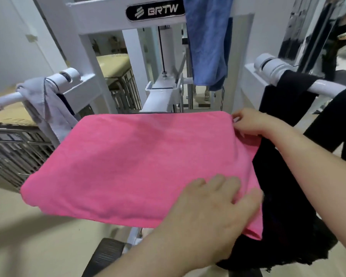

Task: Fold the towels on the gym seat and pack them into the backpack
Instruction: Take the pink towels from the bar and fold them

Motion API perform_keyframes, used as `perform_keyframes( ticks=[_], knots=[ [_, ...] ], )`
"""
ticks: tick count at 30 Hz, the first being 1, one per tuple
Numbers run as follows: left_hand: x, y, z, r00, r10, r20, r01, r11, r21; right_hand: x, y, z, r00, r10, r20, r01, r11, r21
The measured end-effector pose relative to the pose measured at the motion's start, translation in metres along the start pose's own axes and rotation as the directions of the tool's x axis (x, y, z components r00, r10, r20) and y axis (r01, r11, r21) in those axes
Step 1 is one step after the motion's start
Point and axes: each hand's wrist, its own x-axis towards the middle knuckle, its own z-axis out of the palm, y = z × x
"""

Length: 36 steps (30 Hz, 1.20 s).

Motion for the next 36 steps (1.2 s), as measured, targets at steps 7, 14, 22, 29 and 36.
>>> perform_keyframes(
  ticks=[7, 14, 22, 29, 36],
  knots=[
    [0.021, 0.031, 0.03, 0.992, 0.01, -0.125, 0.006, 0.992, 0.129, -0.011, 0.013, 0.01, 0.968, -0.006, 0.251, -0.1, 0.909, 0.405],
    [0.029, 0.012, -0.003, 0.861, -0.506, -0.063, 0.387, 0.729, -0.565, -0.006, 0.006, -0.028, 0.992, 0.061, 0.11, -0.126, 0.534, 0.836],
    [-0.034, -0.07, -0.023, 0.293, -0.948, 0.124, 0.449, 0.022, -0.893, 0.021, -0.09, -0.024, 0.991, -0.084, 0.103, -0.08, 0.244, 0.966],
    [-0.098, -0.109, -0.03, 0.325, -0.944, -0.058, 0.8, 0.307, -0.515, 0.026, -0.19, 0.036, 0.965, -0.242, 0.103, 0.084, 0.655, 0.751],
    [-0.092, -0.134, -0.023, 0.75, -0.64, -0.169, 0.623, 0.769, -0.147, 0.018, -0.171, 0.012, 0.964, -0.207, 0.165, 0.257, 0.875, -0.41]
  ],
)
